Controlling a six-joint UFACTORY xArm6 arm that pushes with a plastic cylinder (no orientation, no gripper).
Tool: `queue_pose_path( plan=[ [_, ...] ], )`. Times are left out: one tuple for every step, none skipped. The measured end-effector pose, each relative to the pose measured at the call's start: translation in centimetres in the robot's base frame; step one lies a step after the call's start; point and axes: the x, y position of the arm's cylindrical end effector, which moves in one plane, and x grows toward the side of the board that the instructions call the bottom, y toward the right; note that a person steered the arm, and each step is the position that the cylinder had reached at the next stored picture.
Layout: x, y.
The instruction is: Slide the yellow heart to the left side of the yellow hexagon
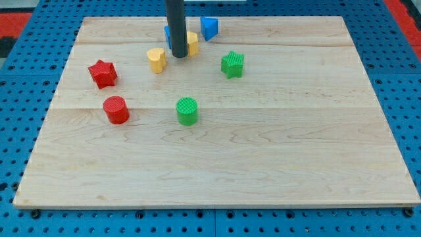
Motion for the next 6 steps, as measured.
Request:
queue_pose_path(
  plan=[
    [4.8, 1.0],
    [7.8, -3.0],
    [5.6, -6.6],
    [2.0, -5.2],
    [-0.1, -2.0],
    [-1.5, -0.2]
  ],
)
